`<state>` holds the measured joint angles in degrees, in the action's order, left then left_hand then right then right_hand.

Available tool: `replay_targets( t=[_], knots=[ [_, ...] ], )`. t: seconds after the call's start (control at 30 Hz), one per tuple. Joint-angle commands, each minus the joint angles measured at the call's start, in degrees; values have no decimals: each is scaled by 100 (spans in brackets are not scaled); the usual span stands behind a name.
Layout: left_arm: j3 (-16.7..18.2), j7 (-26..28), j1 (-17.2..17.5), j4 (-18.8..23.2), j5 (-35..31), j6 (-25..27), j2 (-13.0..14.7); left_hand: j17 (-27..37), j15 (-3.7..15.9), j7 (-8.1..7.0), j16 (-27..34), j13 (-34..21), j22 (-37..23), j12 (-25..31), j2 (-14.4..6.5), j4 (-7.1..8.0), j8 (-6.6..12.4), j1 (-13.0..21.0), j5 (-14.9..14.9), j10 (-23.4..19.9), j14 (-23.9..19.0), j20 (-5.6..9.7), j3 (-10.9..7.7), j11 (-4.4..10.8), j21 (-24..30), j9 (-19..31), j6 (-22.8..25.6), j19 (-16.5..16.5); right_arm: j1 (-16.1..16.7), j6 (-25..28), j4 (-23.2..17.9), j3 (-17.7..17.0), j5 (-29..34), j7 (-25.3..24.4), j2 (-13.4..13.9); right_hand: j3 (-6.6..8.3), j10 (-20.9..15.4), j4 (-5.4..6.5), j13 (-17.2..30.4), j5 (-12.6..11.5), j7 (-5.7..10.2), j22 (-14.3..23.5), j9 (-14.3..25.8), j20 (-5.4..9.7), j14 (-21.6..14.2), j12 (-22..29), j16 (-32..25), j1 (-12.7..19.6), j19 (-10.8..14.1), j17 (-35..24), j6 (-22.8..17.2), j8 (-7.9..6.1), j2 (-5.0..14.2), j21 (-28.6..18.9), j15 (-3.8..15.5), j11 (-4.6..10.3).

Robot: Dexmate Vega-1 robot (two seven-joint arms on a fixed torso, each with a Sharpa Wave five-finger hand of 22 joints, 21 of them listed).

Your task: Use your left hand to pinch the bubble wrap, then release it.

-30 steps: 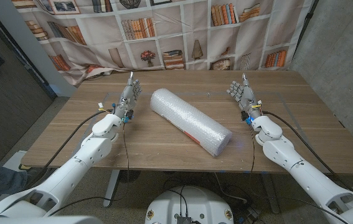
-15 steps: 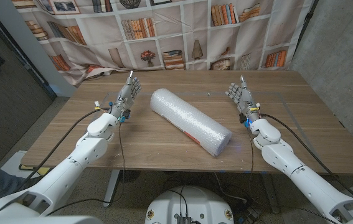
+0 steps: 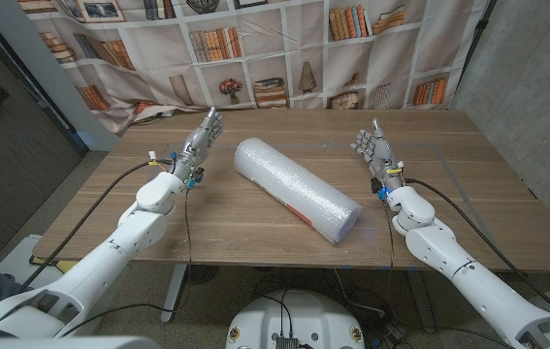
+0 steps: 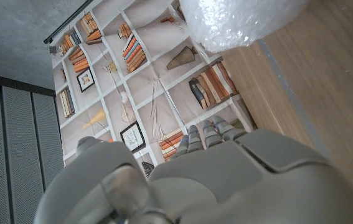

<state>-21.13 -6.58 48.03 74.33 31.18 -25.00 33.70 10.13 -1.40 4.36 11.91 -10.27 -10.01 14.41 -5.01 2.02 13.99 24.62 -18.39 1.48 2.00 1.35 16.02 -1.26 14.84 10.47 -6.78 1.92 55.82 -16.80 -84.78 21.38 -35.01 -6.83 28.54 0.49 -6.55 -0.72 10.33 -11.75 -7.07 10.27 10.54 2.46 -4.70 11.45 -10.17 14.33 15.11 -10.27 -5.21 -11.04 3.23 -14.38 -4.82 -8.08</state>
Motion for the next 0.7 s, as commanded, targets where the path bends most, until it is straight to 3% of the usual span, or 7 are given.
replay_targets(
  t=[0.03, 0.17, 0.37, 0.47, 0.57, 0.7],
  knots=[
    [-133, 301, -109, -114, -717, -638, -34, 16, 60, -45, 43, -23, -5, 42, 14, -94, 38, 201, 71, -246, -241, 181, 6, 45, 50, 11, 222, -300, 79, 103, -158, -7, 71, -204, 18, 1, -21, -59, 24, -24, -87, 28, 27, 150, 2, 39, -27, 61, 13, -18, -25, -29, -4, 24, -35, -49],
    [-149, 317, -123, -239, -896, -1012, -56, 16, 102, -13, 75, -23, -6, 61, 25, -135, 61, 294, 126, -520, -528, 224, 12, 70, 87, 11, 490, -595, 29, 140, -145, 23, 112, -225, 3, 7, -26, -67, 24, -22, -85, 28, 27, 149, -7, 41, -30, 75, 17, -17, -25, -28, 3, 26, -33, -44],
    [-193, 239, -216, -464, -1064, -1409, -87, 15, 125, -4, 82, -23, -6, 54, 41, -162, 77, 348, 152, -624, -663, 207, 16, 109, 91, 10, 643, -710, -44, 196, -118, 62, 111, -180, -10, 24, -35, -86, 24, -18, -87, 28, 27, 141, -14, 45, -31, 111, 23, -16, -40, -34, 21, 29, -32, -47],
    [-183, 420, -178, -360, -1302, -1421, -33, 15, 126, -24, 78, -23, -6, 52, 47, -172, 83, 367, 158, -651, -684, 198, 17, 105, 85, 10, 686, -726, -48, 225, -155, 64, 115, -177, 11, 32, -39, -95, 24, -16, -87, 28, 28, 139, -13, 46, -30, 127, 27, -16, -42, -34, 29, 30, -32, -44],
    [-151, 736, -82, -138, -1659, -1352, 53, 16, 278, -224, 90, -21, -13, 60, 75, -227, 120, 483, 203, -953, -969, 219, 25, 241, 124, 8, 1043, -1049, -27, 257, -214, 58, 134, -221, 36, 40, -49, -105, 24, -14, -80, 28, 28, 136, -19, 50, -32, 146, 28, -15, -44, -35, 36, 33, -41, -44],
    [-128, 975, 22, 87, -1971, -1312, 143, 16, 304, -312, 90, -21, -14, 47, 89, -239, 129, 507, 217, -1015, -1056, 226, 33, 273, 121, 6, 1158, -1113, 43, 286, -319, 31, 144, -286, 78, 49, -52, -116, 24, -11, -73, 28, 28, 133, -18, 51, -30, 166, 28, -15, -53, -38, 44, 36, -47, -48]
  ],
)
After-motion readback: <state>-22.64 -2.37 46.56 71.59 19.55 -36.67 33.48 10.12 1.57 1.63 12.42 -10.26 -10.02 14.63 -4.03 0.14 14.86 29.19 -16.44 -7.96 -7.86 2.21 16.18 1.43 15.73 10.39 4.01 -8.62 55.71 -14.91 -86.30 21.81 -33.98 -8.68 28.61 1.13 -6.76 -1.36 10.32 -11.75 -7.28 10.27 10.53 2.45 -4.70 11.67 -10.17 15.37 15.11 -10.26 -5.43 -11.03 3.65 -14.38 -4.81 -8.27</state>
